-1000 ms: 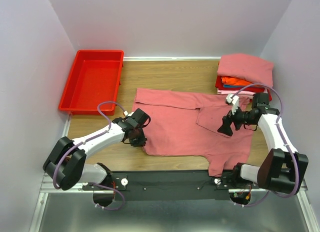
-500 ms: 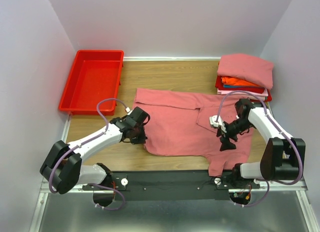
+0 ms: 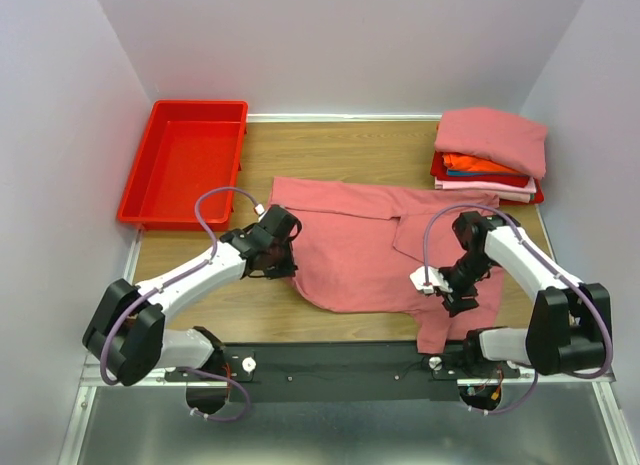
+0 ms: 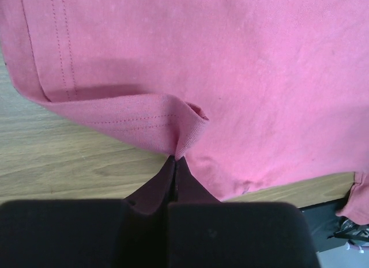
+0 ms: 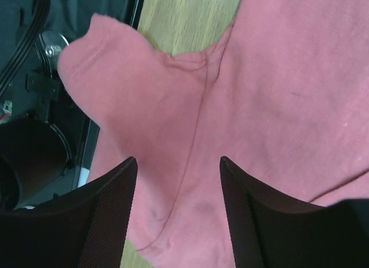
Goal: Fold and stack the t-shirts
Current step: Fold the tshirt
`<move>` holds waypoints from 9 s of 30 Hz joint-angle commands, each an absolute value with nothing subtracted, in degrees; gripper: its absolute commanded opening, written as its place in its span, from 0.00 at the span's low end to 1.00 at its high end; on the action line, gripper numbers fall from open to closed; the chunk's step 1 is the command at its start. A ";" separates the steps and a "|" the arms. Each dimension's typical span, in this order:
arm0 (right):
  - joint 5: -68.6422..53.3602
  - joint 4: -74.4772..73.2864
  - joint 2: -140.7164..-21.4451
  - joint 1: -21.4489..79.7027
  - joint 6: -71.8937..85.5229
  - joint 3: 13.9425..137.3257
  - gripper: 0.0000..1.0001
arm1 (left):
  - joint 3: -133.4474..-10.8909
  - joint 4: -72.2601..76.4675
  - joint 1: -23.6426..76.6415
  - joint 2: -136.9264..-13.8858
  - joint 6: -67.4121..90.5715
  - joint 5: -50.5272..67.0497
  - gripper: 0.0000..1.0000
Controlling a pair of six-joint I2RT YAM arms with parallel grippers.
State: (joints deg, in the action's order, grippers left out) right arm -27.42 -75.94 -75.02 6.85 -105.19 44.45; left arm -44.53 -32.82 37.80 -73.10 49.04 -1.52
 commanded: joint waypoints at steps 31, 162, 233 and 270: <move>-24.34 -78.84 -79.37 28.30 -101.34 44.91 0.48 | -43.24 -26.63 33.75 -76.82 47.99 -0.26 0.00; -6.24 -56.34 -82.79 22.58 -52.38 43.95 0.51 | -41.05 -19.60 26.28 -78.66 43.24 7.82 0.00; -5.19 -51.95 -81.65 24.87 -37.80 45.71 0.40 | -39.99 -16.26 25.58 -79.45 42.54 10.11 0.00; -5.27 -58.17 -77.34 25.22 -38.76 51.23 0.12 | -39.46 -15.91 25.40 -80.07 42.10 10.02 0.00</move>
State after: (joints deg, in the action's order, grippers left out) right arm -5.69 -53.28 -79.77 24.80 -36.60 47.09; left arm -39.59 -16.27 25.82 -79.72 42.87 9.23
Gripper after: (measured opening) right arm 0.120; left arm 0.006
